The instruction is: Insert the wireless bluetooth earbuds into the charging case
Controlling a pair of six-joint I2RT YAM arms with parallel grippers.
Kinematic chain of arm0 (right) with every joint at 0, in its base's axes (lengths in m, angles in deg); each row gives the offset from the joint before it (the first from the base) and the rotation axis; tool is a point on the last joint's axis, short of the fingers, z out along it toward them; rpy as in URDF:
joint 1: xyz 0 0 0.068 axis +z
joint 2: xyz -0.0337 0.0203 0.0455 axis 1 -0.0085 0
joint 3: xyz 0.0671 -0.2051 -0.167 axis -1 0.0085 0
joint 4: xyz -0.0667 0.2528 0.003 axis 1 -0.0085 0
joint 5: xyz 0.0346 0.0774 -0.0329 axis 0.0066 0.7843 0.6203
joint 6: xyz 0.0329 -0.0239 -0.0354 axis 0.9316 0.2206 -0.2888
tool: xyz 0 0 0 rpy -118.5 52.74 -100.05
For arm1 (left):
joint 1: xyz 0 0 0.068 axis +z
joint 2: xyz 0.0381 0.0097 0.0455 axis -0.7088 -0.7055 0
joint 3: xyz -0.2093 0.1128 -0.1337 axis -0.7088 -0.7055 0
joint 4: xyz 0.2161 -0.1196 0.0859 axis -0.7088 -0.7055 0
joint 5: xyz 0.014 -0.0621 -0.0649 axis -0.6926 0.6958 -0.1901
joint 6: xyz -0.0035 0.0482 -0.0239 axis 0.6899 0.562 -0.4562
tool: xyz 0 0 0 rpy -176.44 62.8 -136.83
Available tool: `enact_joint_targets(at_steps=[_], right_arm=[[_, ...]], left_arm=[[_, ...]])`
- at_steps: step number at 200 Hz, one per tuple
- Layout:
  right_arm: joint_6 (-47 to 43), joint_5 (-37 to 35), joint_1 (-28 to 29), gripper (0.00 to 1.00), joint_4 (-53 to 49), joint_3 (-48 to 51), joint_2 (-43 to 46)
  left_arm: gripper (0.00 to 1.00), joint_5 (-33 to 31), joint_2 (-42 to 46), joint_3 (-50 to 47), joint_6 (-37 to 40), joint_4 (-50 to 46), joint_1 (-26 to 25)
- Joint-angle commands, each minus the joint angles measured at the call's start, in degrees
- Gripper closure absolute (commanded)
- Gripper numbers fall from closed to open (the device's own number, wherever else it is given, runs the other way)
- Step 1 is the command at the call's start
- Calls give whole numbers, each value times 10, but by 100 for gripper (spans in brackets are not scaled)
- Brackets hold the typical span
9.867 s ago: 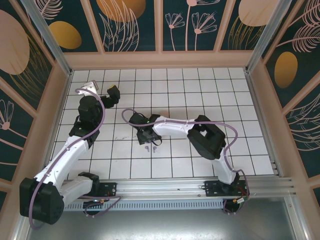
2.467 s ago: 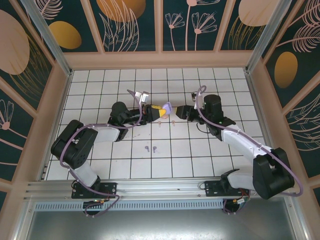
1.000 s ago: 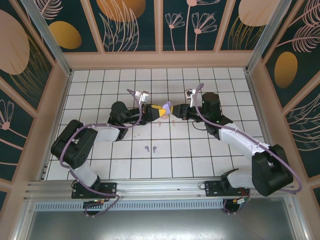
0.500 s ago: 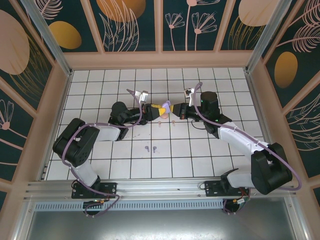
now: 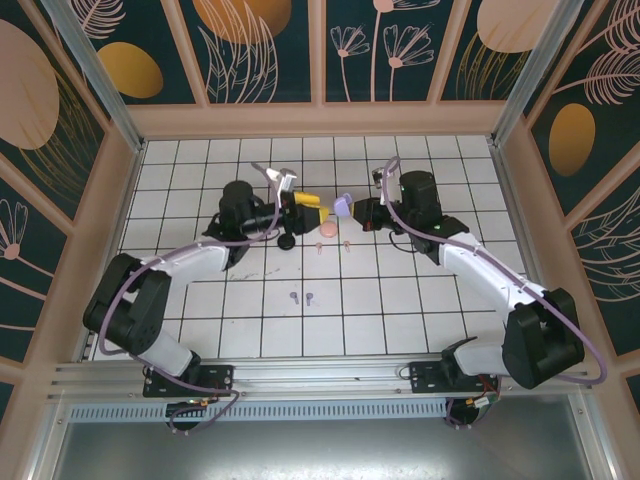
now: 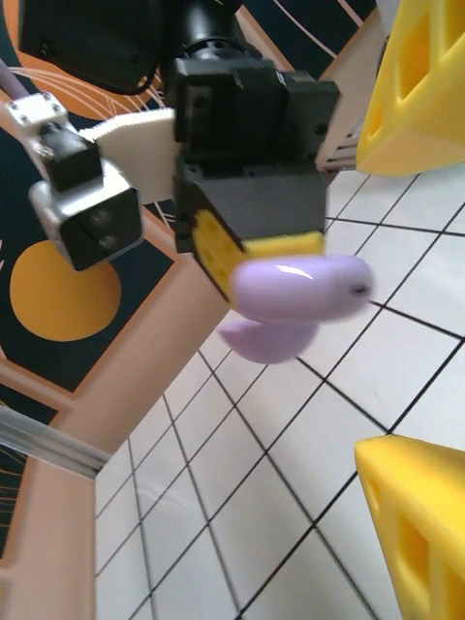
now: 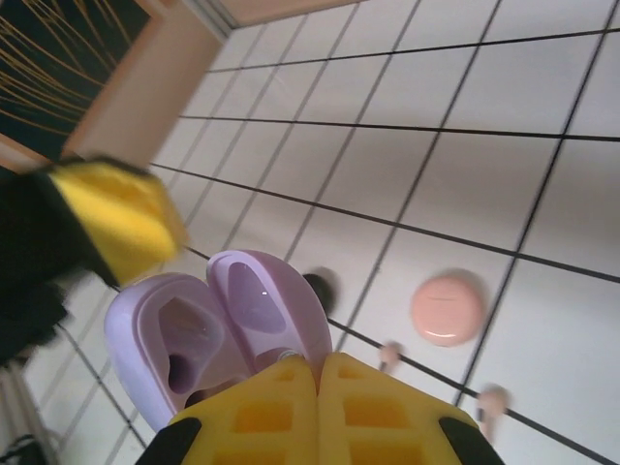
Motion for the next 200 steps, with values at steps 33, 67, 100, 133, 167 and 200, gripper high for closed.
enact_joint_targets(at_steps=[33,67,100,133,167,200], right_arm=[[-182,-168,39,100,-186,-104,-28],[-224,-204,67,100,-234,-131,-49],[-239,-192,87,100,-240,-134,-40],[-237,-169,97,100,-242,-142,-30],[-228,-148,102,100,-238,-152,-21],[-221,-134,109,100,-235,-161,-19]], left_arm=[[27,54,-4,174,306,-456,2],[31,59,-20,227,372,-562,1],[38,70,-39,263,424,-645,2],[41,75,-51,275,444,-671,2],[43,90,-66,288,451,-681,2],[44,106,-78,301,454,-684,2]])
